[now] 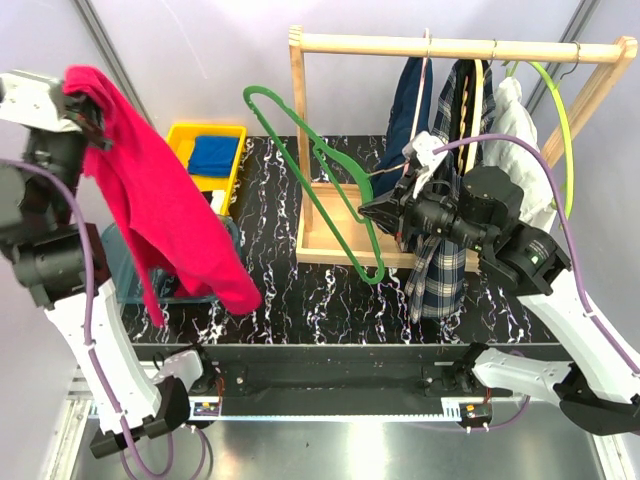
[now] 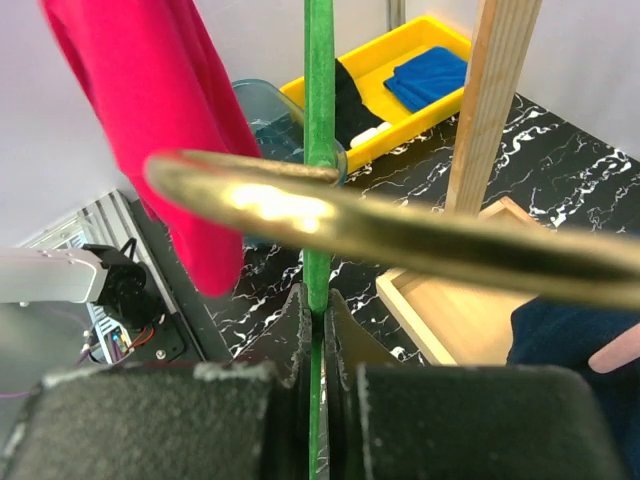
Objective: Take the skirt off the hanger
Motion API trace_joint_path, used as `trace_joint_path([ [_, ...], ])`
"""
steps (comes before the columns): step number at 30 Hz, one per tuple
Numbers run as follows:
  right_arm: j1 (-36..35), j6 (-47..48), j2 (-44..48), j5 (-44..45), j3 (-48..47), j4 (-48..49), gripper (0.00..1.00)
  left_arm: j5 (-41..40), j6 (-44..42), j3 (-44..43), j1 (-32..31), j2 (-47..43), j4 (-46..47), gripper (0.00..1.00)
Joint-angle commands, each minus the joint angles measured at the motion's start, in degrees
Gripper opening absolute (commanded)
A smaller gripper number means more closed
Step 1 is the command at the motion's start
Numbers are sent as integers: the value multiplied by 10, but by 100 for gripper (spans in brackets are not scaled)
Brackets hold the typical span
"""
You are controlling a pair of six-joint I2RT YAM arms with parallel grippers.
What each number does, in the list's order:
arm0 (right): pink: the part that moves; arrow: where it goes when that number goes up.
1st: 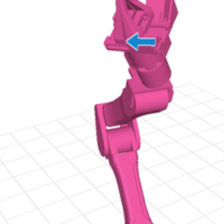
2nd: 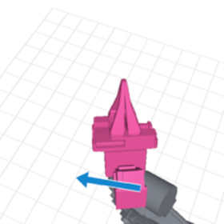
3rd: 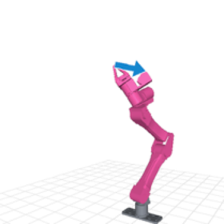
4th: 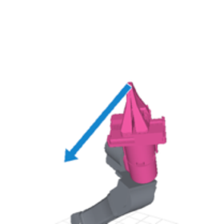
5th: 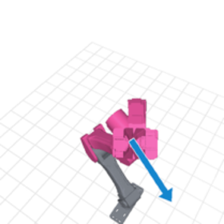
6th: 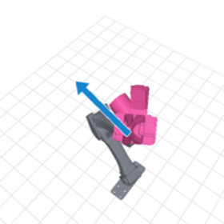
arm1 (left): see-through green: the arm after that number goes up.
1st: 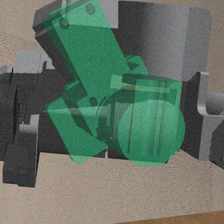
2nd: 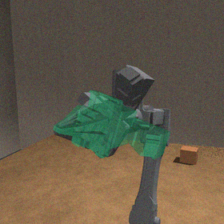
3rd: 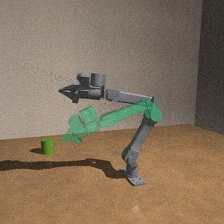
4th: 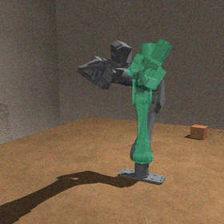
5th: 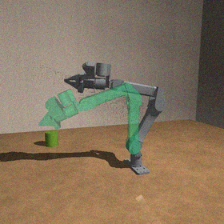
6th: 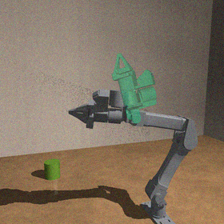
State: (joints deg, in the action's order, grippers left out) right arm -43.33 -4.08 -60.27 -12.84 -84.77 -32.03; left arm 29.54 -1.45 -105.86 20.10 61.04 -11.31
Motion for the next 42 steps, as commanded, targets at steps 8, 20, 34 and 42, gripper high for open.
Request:
trace_joint_path([
  [8, 2, -4, 17, -41, 16, 13, 0, -48, -52, -3, 9, 10, 27, 0],
  [20, 2, -15, 24, -29, 48, 13, 0, -12, -101, 40, 19, -17, -26, 0],
  [34, 2, -11, -14, -27, 78, 14, 0, -51, -179, 122, 26, -50, -161, 0],
  [42, 2, -17, -45, -36, 109, 23, 0, -40, -213, 263, 30, -52, -165, 0],
])
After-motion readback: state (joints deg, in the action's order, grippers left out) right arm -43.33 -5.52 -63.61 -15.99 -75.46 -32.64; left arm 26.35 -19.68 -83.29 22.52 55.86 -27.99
